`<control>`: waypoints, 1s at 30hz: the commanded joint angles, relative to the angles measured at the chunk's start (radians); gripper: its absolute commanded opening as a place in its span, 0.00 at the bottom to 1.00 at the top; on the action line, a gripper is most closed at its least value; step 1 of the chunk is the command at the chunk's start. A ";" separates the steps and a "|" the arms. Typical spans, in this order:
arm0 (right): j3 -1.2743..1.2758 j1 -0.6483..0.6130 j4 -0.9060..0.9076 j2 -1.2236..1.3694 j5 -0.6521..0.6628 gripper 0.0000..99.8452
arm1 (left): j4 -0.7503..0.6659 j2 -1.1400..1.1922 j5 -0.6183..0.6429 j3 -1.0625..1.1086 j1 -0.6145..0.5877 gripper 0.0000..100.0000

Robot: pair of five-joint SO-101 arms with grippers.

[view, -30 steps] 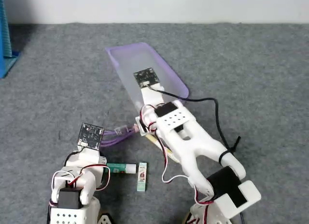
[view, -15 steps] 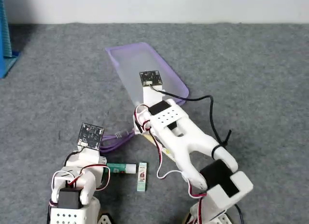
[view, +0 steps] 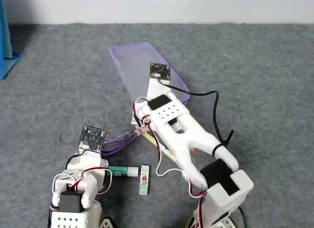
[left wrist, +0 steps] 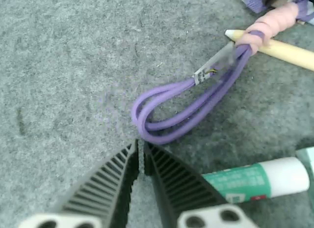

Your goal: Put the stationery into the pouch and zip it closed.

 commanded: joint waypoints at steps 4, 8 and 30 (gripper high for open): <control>-0.075 -0.047 0.030 -0.010 -0.020 0.20 | 0.005 -0.003 -0.008 -0.012 0.005 0.02; -0.078 -0.061 0.031 0.016 -0.020 0.20 | 0.005 -0.003 -0.008 -0.012 0.005 0.02; -0.239 -0.022 0.153 0.154 0.006 0.01 | 0.005 -0.003 -0.008 -0.012 0.005 0.02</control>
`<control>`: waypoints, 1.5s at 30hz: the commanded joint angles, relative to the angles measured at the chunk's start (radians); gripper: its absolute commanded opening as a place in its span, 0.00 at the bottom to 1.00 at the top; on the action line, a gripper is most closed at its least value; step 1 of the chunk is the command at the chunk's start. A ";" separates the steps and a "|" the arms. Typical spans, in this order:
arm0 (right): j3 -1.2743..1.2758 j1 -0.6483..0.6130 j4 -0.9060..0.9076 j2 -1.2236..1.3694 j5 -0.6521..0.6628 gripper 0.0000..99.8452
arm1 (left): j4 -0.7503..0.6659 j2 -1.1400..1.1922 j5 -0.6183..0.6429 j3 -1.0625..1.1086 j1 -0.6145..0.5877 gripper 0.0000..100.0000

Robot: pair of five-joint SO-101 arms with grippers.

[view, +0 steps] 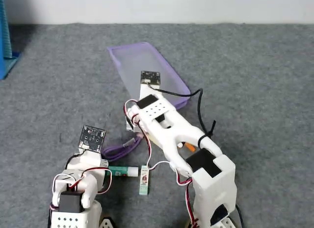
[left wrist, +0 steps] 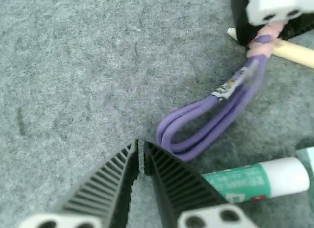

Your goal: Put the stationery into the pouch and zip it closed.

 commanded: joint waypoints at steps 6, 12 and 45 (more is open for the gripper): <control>-0.127 0.022 0.173 -0.140 0.103 0.01 | 0.005 -0.003 -0.008 -0.012 0.005 0.02; -0.127 0.018 0.302 -0.214 0.227 0.01 | 0.005 -0.003 -0.008 -0.012 0.005 0.02; 0.008 0.002 0.707 -0.595 0.698 0.01 | 0.006 -0.003 -0.009 -0.012 0.005 0.02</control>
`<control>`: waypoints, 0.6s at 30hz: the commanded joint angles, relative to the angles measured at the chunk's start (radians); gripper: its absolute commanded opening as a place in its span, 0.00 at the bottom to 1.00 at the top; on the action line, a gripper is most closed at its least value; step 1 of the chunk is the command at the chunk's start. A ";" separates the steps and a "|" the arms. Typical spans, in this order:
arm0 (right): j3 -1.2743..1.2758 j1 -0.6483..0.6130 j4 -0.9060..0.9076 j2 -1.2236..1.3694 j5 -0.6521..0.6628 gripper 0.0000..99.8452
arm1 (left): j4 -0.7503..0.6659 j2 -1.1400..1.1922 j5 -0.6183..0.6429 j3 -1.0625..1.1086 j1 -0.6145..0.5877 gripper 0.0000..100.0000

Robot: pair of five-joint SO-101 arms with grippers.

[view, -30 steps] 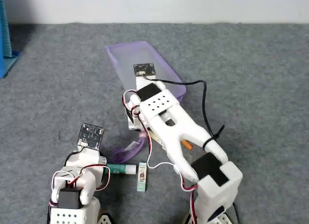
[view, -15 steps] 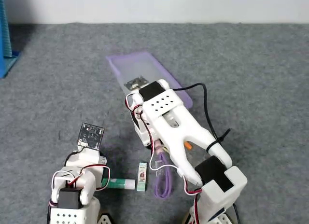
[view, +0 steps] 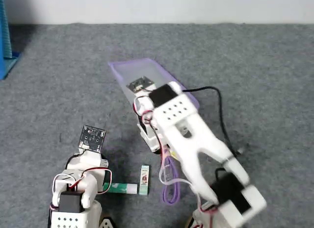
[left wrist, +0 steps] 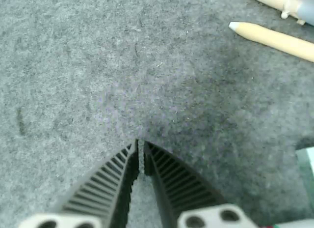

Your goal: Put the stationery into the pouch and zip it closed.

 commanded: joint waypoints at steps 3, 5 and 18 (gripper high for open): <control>0.058 -0.007 0.031 -0.268 0.075 0.01 | 0.005 -0.003 -0.011 -0.019 0.002 0.02; 0.095 -0.007 0.030 -0.328 0.091 0.01 | 0.006 -0.003 -0.011 -0.065 -0.002 0.02; 0.387 -0.012 -0.242 -0.668 0.173 0.01 | 0.040 -0.003 0.180 -0.389 0.149 0.04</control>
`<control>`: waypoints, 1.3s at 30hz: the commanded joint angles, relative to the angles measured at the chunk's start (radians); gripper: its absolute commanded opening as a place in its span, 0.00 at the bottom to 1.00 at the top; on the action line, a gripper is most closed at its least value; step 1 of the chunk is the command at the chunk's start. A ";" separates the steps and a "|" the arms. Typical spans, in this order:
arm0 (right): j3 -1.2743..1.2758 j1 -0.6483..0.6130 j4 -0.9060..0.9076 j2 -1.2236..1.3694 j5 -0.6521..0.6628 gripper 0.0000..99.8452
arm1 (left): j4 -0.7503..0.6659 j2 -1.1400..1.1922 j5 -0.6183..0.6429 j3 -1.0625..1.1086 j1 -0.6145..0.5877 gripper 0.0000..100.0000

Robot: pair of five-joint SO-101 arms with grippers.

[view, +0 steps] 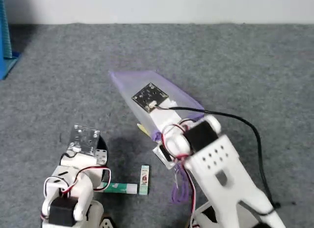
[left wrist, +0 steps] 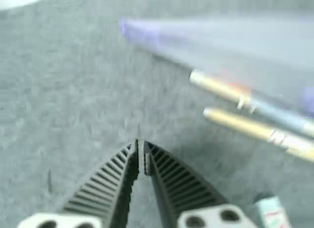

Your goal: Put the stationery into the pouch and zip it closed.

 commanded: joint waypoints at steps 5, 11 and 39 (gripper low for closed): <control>0.107 -0.073 -0.156 -0.246 0.008 0.01 | 0.035 0.003 0.216 -0.093 0.132 0.18; 0.203 -0.101 -0.236 -0.361 0.006 0.01 | -0.021 0.003 0.322 -0.093 0.196 0.27; 0.227 -0.101 -0.248 -0.430 0.012 0.01 | 0.055 0.003 0.336 -0.176 0.316 0.27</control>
